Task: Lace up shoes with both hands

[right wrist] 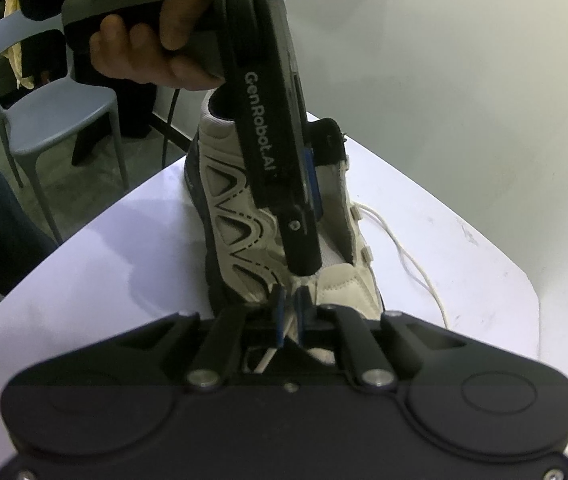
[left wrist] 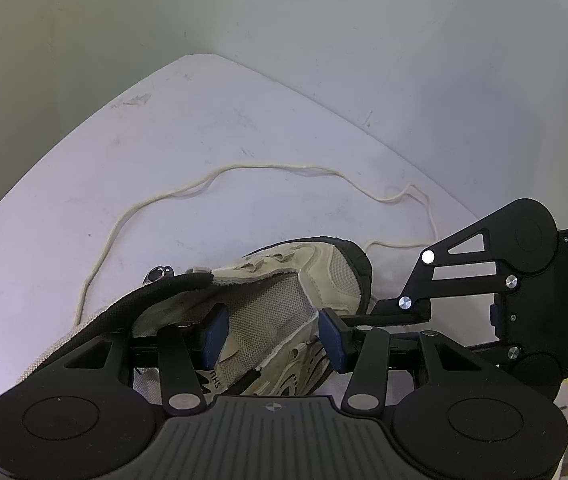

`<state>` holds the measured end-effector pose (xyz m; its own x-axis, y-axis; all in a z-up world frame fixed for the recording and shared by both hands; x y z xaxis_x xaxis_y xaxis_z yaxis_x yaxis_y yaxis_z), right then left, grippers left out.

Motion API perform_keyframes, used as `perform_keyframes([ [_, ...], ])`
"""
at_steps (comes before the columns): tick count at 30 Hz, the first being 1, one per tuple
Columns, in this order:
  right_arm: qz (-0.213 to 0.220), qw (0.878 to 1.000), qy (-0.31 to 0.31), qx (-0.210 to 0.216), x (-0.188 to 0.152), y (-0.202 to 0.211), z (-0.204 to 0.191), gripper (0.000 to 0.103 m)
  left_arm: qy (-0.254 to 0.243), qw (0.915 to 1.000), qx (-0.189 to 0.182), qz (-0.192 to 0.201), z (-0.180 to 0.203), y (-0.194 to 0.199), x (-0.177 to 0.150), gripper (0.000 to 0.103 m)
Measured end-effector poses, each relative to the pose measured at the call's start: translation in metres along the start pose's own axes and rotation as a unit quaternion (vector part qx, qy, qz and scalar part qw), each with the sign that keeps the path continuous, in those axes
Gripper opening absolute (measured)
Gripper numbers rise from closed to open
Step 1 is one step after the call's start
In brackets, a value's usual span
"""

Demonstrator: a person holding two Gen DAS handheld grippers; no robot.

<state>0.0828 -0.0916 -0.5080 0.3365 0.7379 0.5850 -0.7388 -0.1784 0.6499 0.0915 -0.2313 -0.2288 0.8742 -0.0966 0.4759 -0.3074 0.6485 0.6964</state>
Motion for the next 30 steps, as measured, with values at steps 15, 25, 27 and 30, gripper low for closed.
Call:
perform_keyframes([
  [15,0.024,0.999,0.026,0.012,0.000,0.017,0.005,0.001,0.004,0.9999,-0.010,-0.002,-0.003,-0.005,0.001,0.044],
  [25,0.031,0.999,-0.040,-0.008,0.000,0.032,0.017,0.028,0.024,0.9994,-0.017,0.017,-0.005,0.017,0.002,0.045],
  [27,0.032,0.999,-0.041,-0.014,0.001,0.035,0.017,0.028,0.025,0.9994,-0.013,0.018,-0.006,0.027,0.000,0.045],
  [30,0.024,0.999,-0.033,-0.019,0.003,0.036,0.018,0.024,0.010,0.9999,-0.007,0.006,-0.004,0.035,-0.006,0.045],
])
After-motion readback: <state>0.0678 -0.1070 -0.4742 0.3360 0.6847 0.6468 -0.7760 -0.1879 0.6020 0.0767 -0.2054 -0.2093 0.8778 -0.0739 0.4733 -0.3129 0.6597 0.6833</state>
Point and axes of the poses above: each gripper's, at about its wrist camera, not at the fingertips, and y roughly against the way its jaws point, z to its right, x to its top, the point moved 10 cm from there along -y, roughly the way its jaws point, and after that the axes turned 15 degrees about -x, right-handed, at the moved point
